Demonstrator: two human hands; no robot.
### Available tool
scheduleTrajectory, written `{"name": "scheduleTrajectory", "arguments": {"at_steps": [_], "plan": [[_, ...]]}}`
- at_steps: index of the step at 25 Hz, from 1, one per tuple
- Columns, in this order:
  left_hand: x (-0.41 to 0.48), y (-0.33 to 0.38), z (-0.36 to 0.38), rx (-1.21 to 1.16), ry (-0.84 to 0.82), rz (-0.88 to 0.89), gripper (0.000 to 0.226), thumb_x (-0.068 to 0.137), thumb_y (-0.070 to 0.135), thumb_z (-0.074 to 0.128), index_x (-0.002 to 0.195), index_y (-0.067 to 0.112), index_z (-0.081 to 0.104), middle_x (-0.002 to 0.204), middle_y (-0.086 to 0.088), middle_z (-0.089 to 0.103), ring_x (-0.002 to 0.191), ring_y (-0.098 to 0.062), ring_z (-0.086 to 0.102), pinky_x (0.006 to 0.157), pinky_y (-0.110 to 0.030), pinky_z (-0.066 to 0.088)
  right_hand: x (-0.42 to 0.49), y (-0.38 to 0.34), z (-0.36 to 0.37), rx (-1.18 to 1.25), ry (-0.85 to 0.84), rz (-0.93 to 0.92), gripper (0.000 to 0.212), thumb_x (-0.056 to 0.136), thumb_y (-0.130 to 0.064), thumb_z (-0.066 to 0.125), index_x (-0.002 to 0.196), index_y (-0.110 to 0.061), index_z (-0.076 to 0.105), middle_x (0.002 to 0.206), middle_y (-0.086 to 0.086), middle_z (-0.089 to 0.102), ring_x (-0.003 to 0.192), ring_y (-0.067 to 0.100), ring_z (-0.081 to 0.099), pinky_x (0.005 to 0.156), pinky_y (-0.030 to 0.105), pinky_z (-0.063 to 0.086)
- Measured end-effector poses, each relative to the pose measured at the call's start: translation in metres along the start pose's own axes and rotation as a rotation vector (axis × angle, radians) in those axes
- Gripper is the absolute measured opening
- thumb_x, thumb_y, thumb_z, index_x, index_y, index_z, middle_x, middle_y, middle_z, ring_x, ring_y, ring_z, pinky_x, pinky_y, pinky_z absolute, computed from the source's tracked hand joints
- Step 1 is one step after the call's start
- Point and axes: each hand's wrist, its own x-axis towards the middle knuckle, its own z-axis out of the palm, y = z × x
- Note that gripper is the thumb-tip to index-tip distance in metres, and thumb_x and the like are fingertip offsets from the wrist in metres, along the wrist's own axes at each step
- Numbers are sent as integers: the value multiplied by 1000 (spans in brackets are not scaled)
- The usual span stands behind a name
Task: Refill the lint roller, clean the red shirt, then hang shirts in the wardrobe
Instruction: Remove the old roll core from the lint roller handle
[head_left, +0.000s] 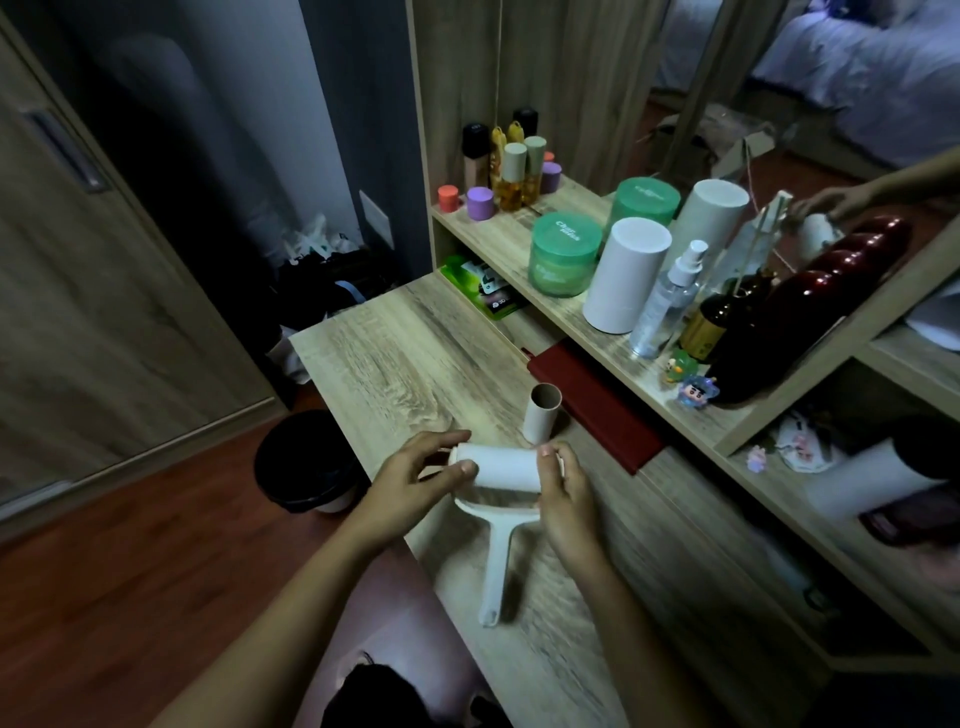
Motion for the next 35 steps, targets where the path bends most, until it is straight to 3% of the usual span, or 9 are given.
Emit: {"name": "scheduleTrajectory", "arguments": {"at_steps": [4,7,11,13,19,26,29,31,35], "plan": [[3,-9,5,-42,102,15,41,78,17,73,117,20,61,117,-2,63,96,-6,65,86,-24,53,5,-4,-1,-18,24,-18,25,94,-38,40,103,-20,55,85,-11,60,80,8,59,64,24,46],[5,-7,11,-117,158,8,40,75,12,75,113,11,63,108,-5,66,91,-15,65,77,-19,53,8,-7,-4,-55,37,-58,33,84,-47,37,96,-22,54,80,-9,60,76,7,58,63,26,45],[2,-4,7,-192,60,-2,32,75,11,74,103,12,60,91,-4,64,79,-14,63,69,-19,49,5,-12,-10,-82,5,-75,21,95,-37,40,97,-20,53,81,-10,58,77,0,56,58,14,43],[3,-2,3,-220,10,-11,32,75,12,75,101,13,56,91,-3,62,78,-15,63,69,-22,49,4,-13,-11,-72,-14,-66,18,97,-31,39,97,-20,53,81,-9,58,78,4,57,61,19,45],[1,7,5,-384,-66,-49,33,77,6,71,96,13,45,86,-8,56,71,-12,62,64,-19,50,6,-17,-10,-58,-18,-80,30,83,-46,35,94,-23,51,81,-8,57,79,5,56,67,31,47],[4,7,15,-182,56,51,42,87,15,63,125,27,51,109,-3,58,74,-15,67,69,-26,53,1,-16,-4,-49,57,-70,24,91,-42,39,97,-22,50,84,-5,59,79,10,58,64,25,47],[3,1,25,-153,158,61,39,86,17,65,119,34,54,86,6,71,64,-8,65,67,-25,53,-1,-11,-2,-26,97,-31,14,97,-28,41,99,-20,51,94,2,59,85,15,58,68,23,46],[2,-1,31,-207,211,35,38,84,13,66,115,32,57,71,11,71,60,-8,64,66,-25,52,-2,-9,-3,-45,109,-25,18,98,-27,40,100,-16,54,91,1,58,77,7,56,63,16,43],[2,-3,40,-211,272,38,30,81,13,68,106,28,61,77,15,71,59,-10,66,64,-25,53,0,-6,-6,-47,107,-19,21,98,-26,38,103,-14,55,90,1,58,81,15,56,64,17,42]]}}
